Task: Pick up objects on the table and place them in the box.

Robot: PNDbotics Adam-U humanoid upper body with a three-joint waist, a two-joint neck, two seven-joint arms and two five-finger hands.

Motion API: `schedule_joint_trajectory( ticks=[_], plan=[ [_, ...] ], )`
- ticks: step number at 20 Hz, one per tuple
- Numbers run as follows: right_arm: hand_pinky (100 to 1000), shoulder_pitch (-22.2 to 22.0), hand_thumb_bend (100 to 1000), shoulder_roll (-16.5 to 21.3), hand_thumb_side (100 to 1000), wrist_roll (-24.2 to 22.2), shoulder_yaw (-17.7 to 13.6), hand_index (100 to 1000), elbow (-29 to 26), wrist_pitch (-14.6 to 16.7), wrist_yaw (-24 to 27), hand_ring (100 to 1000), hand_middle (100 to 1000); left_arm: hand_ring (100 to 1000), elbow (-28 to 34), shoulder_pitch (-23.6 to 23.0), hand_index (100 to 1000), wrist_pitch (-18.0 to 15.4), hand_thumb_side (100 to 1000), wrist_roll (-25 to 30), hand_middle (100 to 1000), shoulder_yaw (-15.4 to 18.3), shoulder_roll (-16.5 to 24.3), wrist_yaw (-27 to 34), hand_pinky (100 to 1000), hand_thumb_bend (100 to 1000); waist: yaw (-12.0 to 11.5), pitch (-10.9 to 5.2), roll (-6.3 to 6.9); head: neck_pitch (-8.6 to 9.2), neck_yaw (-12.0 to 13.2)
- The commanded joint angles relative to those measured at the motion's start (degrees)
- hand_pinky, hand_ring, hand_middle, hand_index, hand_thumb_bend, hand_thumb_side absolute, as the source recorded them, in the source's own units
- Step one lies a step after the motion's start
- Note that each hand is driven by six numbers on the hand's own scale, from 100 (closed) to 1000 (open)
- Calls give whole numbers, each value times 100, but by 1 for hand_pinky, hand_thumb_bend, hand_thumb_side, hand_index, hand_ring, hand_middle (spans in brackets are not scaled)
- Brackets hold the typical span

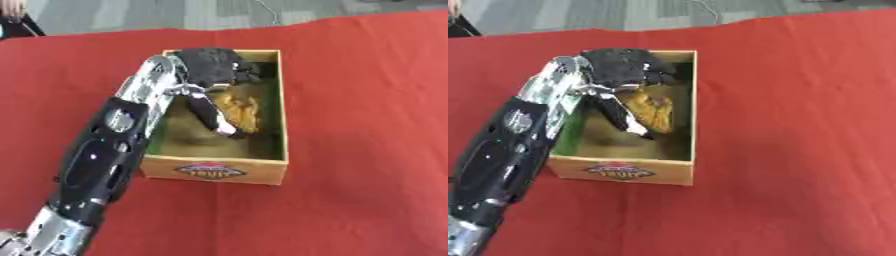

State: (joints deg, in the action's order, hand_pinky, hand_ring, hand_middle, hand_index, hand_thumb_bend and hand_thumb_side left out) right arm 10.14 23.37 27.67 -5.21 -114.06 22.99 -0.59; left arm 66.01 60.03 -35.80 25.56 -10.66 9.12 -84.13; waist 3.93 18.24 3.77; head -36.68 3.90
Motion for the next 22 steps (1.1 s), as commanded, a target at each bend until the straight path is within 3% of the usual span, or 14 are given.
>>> schedule_joint_trajectory(
  ticks=[1, 2, 6, 11, 13, 22],
  plan=[
    [868, 65, 100, 84, 418, -7, -29, 794, -53, 6, 59, 625, 483, 1000, 119, 119, 1000, -33, 897, -67, 984, 52, 132, -26, 1000, 499, 12, -139, -38, 40, 32],
    [868, 66, 100, 85, 418, -9, -31, 794, -53, 6, 66, 625, 483, 1000, 126, 117, 1000, -41, 897, -86, 984, 50, 136, -14, 1000, 499, 13, -142, -38, 42, 33],
    [867, 54, 100, 93, 418, -3, -45, 793, -53, 8, 80, 625, 483, 995, 233, 94, 1000, -21, 843, -188, 952, 90, 160, 154, 1000, 362, -2, -163, -46, 39, 25],
    [866, 34, 100, 101, 417, 10, -62, 793, -53, 14, 90, 626, 483, 946, 540, 23, 1000, 28, 755, -344, 881, 193, 179, 558, 964, 135, -52, -195, -77, 31, -11],
    [865, 19, 100, 104, 416, 23, -77, 792, -53, 19, 93, 626, 484, 926, 753, -21, 1000, 106, 710, -484, 862, 267, 220, 727, 943, 100, -85, -212, -92, 28, -45],
    [860, -55, 100, 160, 413, 94, -148, 791, -53, 75, 137, 626, 487, 814, 1899, -371, 949, 782, 615, -1254, 762, 774, 392, 1509, 821, 100, -344, -318, -194, -149, -352]
  ],
)
